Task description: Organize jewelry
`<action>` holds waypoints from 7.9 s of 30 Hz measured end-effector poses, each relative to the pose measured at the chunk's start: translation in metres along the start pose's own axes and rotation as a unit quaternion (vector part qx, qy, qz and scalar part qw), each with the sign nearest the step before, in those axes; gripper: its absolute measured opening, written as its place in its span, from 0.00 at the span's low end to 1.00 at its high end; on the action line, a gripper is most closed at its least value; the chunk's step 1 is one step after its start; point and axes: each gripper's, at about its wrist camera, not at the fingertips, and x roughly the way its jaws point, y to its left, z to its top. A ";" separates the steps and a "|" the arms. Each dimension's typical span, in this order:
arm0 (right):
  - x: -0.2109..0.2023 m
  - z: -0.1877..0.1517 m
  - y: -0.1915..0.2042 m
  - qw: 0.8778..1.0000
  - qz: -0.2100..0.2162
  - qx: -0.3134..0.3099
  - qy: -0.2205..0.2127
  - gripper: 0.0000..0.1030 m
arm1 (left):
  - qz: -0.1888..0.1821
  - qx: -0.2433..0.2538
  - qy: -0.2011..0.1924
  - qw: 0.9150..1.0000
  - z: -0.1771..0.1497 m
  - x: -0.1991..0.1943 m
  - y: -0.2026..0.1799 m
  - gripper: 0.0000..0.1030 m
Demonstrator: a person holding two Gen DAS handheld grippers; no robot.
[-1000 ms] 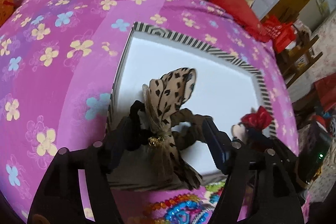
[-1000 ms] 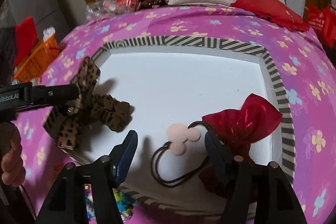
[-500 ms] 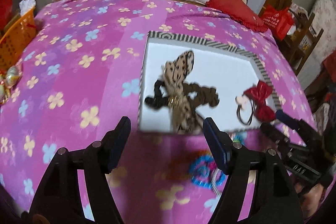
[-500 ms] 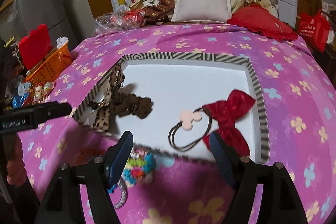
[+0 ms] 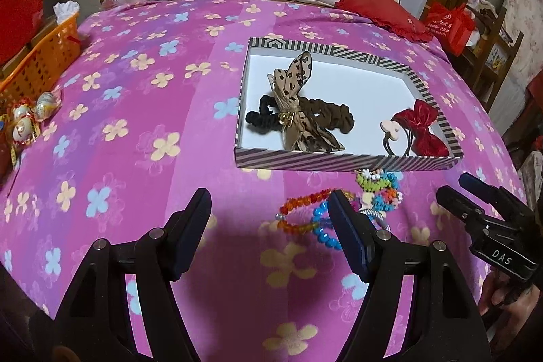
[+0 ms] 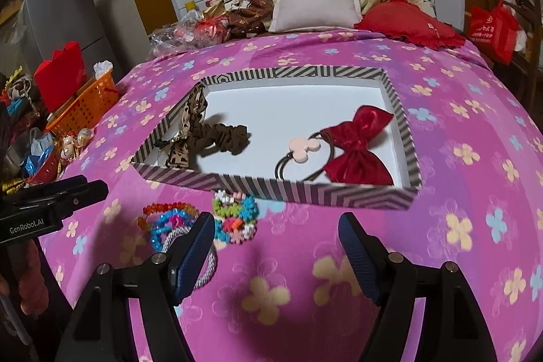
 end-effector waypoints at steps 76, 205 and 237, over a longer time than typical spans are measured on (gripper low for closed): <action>-0.001 -0.040 0.022 0.998 0.011 -0.054 0.031 0.65 | -0.029 -0.053 0.071 0.996 -0.042 0.023 0.028 0.69; -0.011 -0.004 0.014 0.998 0.003 -0.062 -0.025 0.06 | -0.066 0.045 -0.011 0.997 0.041 -0.029 -0.031 0.08; 0.044 0.056 -0.023 0.999 -0.009 -0.034 -0.011 0.06 | -0.067 0.062 0.004 0.996 0.110 0.033 -0.082 0.08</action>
